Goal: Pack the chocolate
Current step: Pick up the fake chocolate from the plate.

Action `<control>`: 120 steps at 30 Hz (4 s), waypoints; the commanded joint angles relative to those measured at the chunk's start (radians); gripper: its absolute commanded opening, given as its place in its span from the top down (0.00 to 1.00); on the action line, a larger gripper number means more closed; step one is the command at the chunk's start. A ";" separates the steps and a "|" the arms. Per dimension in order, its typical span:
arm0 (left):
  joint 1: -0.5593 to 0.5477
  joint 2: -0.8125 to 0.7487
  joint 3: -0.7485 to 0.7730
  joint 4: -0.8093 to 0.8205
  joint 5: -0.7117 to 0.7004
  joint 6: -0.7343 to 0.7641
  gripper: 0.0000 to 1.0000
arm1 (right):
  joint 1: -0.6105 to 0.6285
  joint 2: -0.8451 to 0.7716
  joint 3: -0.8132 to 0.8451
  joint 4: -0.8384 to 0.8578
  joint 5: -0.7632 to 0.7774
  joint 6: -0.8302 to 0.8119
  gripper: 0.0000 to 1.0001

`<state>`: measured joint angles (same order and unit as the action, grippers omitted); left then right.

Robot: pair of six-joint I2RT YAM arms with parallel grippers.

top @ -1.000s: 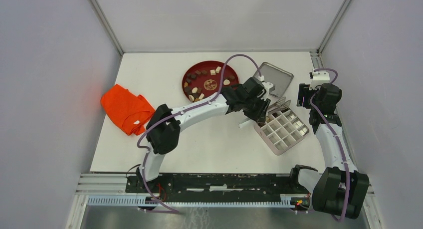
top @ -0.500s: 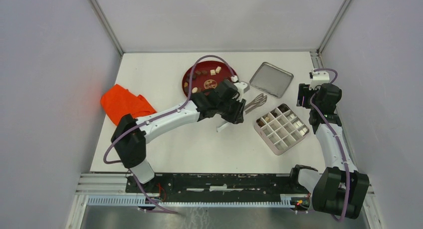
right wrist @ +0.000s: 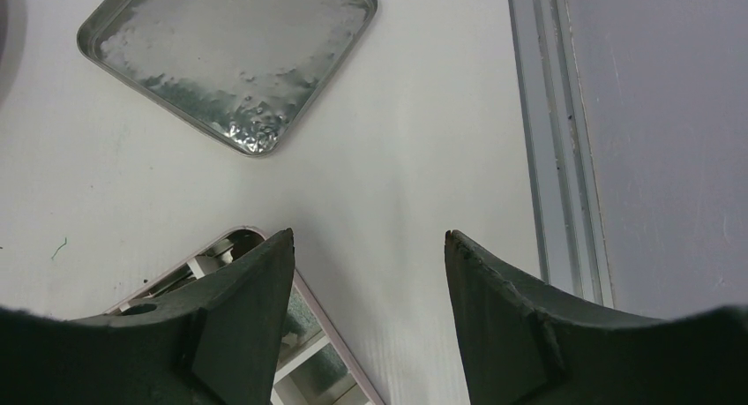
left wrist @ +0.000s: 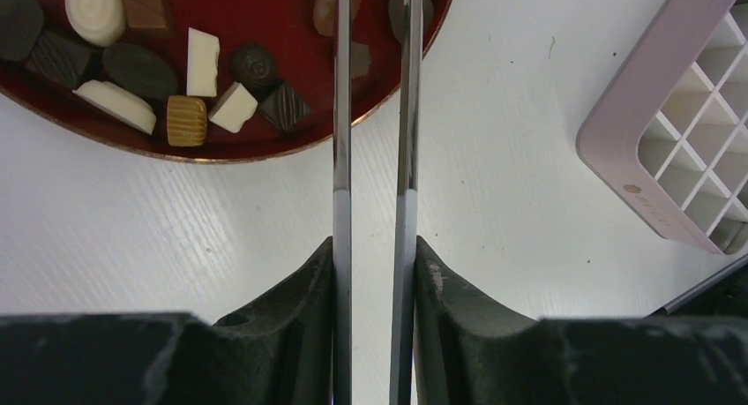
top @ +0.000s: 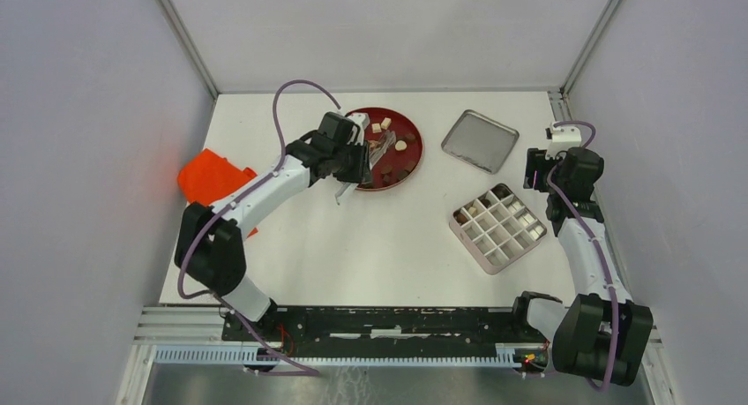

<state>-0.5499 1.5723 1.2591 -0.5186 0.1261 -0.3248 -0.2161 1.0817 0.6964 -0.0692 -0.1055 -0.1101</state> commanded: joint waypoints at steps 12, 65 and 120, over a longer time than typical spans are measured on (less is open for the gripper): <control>0.034 0.239 0.204 -0.014 0.066 0.127 0.62 | 0.004 0.006 0.009 0.014 -0.013 -0.007 0.31; 0.007 0.423 0.438 -0.158 0.018 0.191 0.55 | 0.006 0.010 0.011 0.013 -0.011 -0.011 0.31; -0.018 0.208 0.301 -0.136 0.031 0.123 0.98 | 0.008 0.010 0.012 0.012 -0.018 -0.011 0.31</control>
<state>-0.5591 1.8996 1.6127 -0.7200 0.1146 -0.1913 -0.2111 1.0927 0.6964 -0.0696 -0.1139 -0.1131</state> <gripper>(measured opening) 0.433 0.691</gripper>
